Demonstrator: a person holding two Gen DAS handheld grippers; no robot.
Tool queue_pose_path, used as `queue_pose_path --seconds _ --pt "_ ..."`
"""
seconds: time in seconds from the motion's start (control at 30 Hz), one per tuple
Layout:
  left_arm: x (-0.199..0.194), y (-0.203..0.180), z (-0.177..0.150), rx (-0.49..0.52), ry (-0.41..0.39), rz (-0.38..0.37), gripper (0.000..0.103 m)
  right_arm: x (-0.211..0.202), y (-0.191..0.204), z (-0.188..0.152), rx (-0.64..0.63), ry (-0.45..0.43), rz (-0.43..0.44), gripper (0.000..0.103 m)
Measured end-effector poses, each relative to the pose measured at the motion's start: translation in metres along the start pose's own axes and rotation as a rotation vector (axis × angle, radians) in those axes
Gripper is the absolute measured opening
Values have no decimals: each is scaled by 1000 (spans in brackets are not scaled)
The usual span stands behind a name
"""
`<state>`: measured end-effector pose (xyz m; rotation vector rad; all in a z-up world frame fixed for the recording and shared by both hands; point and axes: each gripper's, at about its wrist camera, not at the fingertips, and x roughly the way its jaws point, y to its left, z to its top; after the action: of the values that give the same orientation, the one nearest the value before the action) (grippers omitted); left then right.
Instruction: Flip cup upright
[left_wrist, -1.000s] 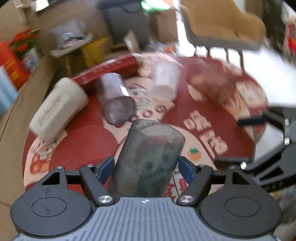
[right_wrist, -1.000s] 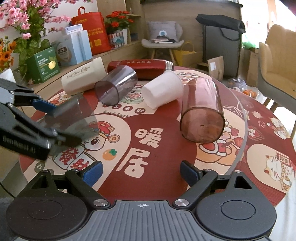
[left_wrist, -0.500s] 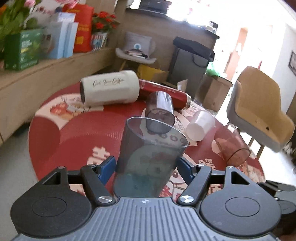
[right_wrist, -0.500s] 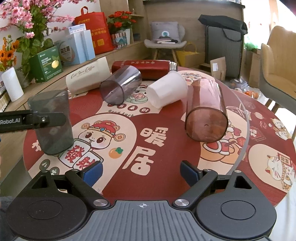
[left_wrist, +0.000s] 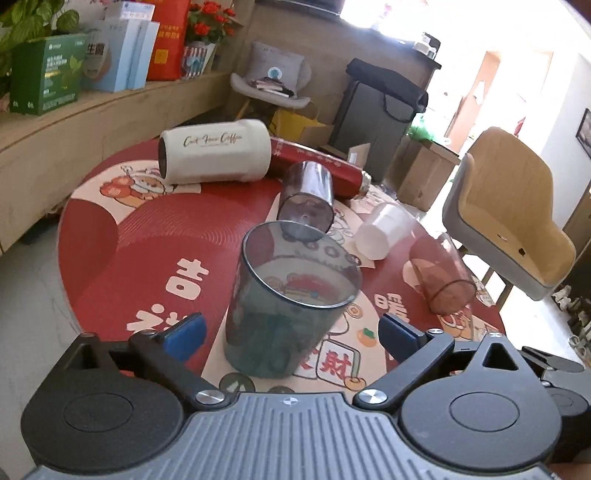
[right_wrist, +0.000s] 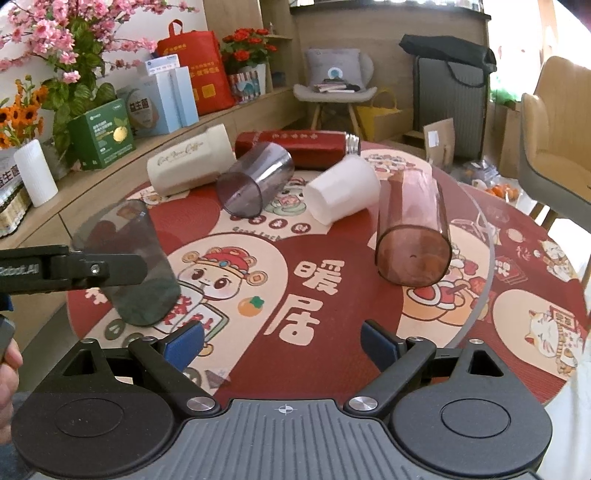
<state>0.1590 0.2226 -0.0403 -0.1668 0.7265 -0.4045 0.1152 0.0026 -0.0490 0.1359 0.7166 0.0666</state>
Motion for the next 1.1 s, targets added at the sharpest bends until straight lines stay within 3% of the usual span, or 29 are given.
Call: queue_pose_path --seconds 0.2,0.77,1.1 --pt "-18 -8 -1 48 67 59 103 -24 10 1 -8 -17 -5 103" --pt "-108 -15 -9 142 42 295 103 -92 26 -11 7 -42 -33 103" --pt "-139 -17 -18 131 24 364 103 -116 29 -21 38 -45 -17 103"
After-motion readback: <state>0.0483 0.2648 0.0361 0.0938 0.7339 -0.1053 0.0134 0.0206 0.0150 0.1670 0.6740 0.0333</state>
